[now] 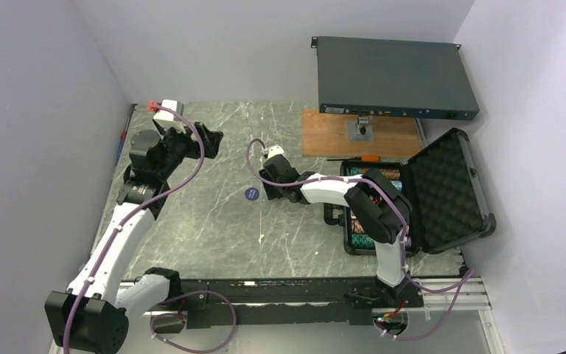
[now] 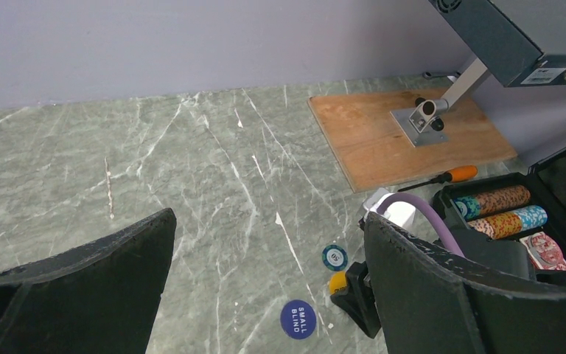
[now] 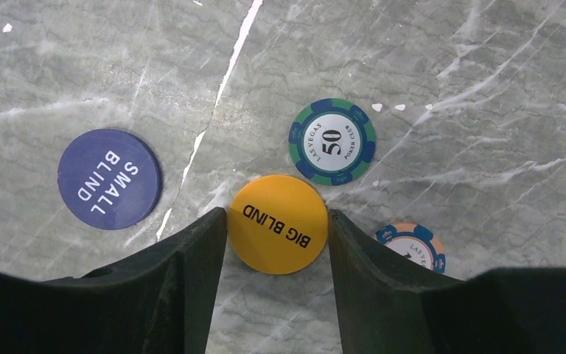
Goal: Pack up texas hold em set
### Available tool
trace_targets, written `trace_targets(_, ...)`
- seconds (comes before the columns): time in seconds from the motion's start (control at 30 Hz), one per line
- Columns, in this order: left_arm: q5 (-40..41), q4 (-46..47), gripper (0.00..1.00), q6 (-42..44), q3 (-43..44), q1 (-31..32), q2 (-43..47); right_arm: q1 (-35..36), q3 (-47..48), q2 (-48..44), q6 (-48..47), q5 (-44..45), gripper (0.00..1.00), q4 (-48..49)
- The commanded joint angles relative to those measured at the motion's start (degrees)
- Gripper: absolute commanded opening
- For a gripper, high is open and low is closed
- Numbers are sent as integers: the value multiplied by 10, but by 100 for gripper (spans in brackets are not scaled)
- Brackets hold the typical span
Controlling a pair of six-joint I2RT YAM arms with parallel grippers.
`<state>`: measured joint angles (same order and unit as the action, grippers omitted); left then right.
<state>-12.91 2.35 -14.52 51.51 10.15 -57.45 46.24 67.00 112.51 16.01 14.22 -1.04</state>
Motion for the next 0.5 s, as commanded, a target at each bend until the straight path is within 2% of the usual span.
trace_targets(0.0, -13, 27, 99, -7, 25, -3, -1, 2, -14, 2, -8, -6, 52, -42)
trace_targets(0.13, -11, 26, 99, -5, 25, -3, 0, 1, -3, 8, 3, -20, 43, -37)
trace_targets(0.47, -12, 27, 99, -7, 25, -3, 2, 2, -25, -70, 8, 14, 35, -18)
